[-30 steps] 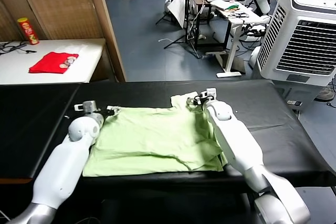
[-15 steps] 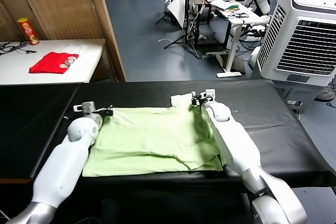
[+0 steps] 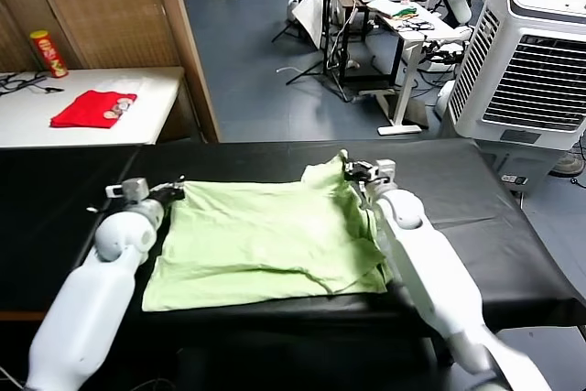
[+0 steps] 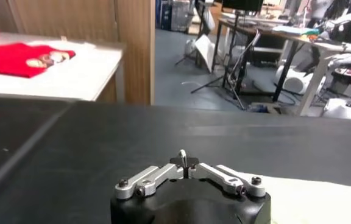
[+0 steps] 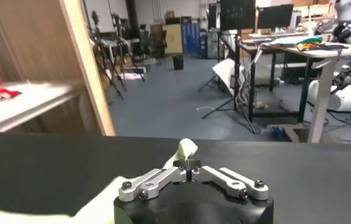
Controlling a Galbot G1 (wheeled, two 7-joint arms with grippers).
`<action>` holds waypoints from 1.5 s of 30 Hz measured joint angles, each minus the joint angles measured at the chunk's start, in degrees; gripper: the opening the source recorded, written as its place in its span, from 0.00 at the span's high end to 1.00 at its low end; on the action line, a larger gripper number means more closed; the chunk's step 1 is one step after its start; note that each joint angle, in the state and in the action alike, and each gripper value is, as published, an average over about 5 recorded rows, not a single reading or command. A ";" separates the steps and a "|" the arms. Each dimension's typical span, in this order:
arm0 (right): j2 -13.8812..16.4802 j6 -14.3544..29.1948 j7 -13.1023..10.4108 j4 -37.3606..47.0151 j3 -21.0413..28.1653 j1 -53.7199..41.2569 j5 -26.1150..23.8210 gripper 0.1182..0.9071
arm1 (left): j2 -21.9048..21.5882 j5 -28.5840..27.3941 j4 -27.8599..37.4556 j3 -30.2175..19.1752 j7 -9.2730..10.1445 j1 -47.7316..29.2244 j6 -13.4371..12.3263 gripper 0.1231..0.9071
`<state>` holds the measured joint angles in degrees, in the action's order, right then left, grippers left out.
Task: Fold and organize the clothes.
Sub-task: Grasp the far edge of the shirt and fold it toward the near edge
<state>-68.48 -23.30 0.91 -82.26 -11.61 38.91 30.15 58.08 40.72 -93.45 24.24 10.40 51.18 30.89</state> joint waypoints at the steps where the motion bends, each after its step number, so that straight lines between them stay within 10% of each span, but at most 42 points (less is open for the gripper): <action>1: 0.83 -0.84 -0.40 -1.65 -0.30 1.13 0.09 1.00 | -0.29 0.09 -1.36 0.63 0.06 1.19 0.00 0.99; 20: 8.59 -11.30 -5.47 -22.59 -3.51 17.68 1.41 1.00 | -1.46 -5.55 -21.03 10.37 1.31 23.04 -0.46 0.99; 45: 11.36 -16.77 -7.48 -34.56 -5.48 29.48 1.05 1.00 | 0.97 -11.96 -27.11 12.85 1.43 36.44 -2.02 0.99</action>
<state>-57.12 -40.07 -6.58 -116.83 -17.09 68.39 31.21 59.05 28.77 -120.57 37.10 11.83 87.63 28.87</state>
